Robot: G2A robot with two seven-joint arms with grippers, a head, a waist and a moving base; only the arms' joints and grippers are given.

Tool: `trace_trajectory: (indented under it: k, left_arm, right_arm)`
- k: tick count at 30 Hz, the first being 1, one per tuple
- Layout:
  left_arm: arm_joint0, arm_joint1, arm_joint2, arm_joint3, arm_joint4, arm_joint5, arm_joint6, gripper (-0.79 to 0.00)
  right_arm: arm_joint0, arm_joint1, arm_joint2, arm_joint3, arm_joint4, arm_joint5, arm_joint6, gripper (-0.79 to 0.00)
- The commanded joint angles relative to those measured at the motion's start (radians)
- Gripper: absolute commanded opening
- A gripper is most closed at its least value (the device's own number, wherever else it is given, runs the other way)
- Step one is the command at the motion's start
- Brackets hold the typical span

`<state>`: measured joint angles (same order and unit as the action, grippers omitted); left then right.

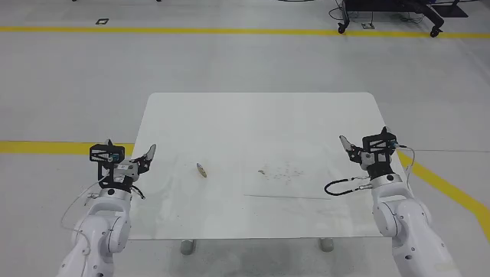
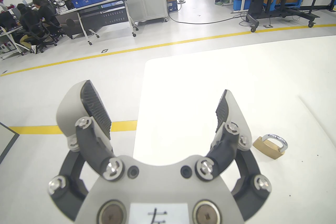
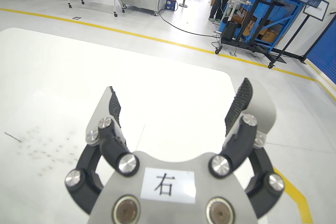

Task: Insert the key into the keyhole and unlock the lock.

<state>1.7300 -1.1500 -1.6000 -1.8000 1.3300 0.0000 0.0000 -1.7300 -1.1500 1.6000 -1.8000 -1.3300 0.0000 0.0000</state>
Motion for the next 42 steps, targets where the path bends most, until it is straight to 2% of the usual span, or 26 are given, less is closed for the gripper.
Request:
trace_trajectory:
  k: [1,11,18,29,33,42]
  left_arm:
    - [0.0,0.0,0.0,0.0,0.0,0.0,0.0,-0.001]
    - [0.0,0.0,0.0,0.0,0.0,0.0,0.0,0.0]
    - [0.0,0.0,0.0,0.0,0.0,0.0,0.0,0.0]
    - [0.0,0.0,0.0,0.0,0.0,0.0,0.0,0.0]
    - [0.0,0.0,0.0,0.0,0.0,0.0,0.0,0.0]
    - [0.0,0.0,0.0,0.0,0.0,0.0,0.0,0.0]
  right_arm:
    - [0.0,0.0,0.0,0.0,0.0,0.0,0.0,0.0]
    - [0.007,-0.001,-0.009,-0.002,0.008,-0.018,-0.002,0.0]
    - [0.154,-0.007,-0.172,0.088,0.077,-0.309,0.088,0.0]
    - [0.154,-0.007,-0.172,0.088,0.077,-0.309,0.088,0.0]
    - [0.228,-0.015,-0.254,0.174,0.144,-0.455,0.111,0.0]
    - [0.421,-0.03,-0.453,0.355,0.095,-0.784,0.152,0.0]
